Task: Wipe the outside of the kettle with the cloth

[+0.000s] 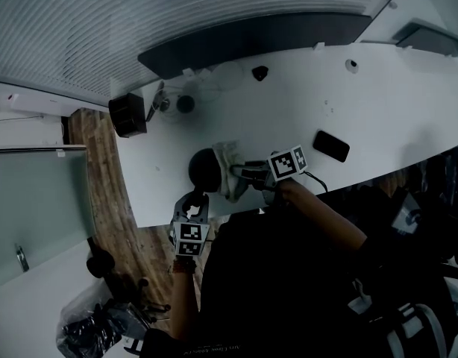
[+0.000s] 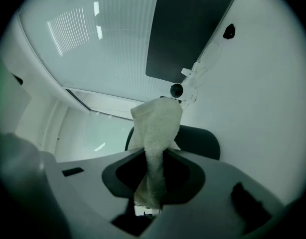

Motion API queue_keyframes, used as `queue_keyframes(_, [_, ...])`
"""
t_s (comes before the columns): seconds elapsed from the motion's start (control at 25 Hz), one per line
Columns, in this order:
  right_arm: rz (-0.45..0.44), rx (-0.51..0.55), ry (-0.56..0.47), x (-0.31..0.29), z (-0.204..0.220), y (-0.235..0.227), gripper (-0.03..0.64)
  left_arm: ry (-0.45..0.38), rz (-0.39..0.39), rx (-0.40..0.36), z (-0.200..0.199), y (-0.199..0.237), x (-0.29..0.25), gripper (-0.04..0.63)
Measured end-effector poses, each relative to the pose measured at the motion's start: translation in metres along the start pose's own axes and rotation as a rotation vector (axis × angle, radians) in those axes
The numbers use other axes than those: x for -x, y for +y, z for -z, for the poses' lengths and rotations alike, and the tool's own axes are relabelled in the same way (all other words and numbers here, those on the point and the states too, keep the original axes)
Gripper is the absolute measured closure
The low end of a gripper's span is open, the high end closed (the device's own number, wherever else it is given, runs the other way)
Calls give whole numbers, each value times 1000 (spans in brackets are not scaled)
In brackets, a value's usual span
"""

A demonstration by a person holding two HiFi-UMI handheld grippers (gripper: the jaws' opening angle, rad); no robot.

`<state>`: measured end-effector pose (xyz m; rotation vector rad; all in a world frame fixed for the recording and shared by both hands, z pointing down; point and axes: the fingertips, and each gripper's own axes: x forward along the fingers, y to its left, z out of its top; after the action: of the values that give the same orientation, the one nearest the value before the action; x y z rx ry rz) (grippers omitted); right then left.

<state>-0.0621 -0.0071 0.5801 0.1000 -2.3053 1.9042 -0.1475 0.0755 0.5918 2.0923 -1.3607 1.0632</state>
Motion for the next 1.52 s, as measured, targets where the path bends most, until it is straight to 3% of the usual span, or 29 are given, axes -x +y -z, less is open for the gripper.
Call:
queue_keyframes(0.32, [65,-14,-2,3,3,-20,532,14,1,-6,2,1,-1,486])
queue_keyframes(0.72, [306,-101,55,-5,30,-111,532,43,-2,-4,3,0,-3,486])
queue_keyframes(0.92, [370,-132,79,-13,41,-138,532,48,-11,0,1,3,1,486])
queue_keyframes(1.12, [320,-145,14,9,39,-118,532,59,-6,2,4,0,-3,486])
queue_keyframes(1.32, [258,-89,-100,46,28,-56,532,108,-17,26,4,-2,-3,488])
queue_keyframes(1.52, [85,4,-104,18,15,24,532,127,-8,22,5,-4,-2,488])
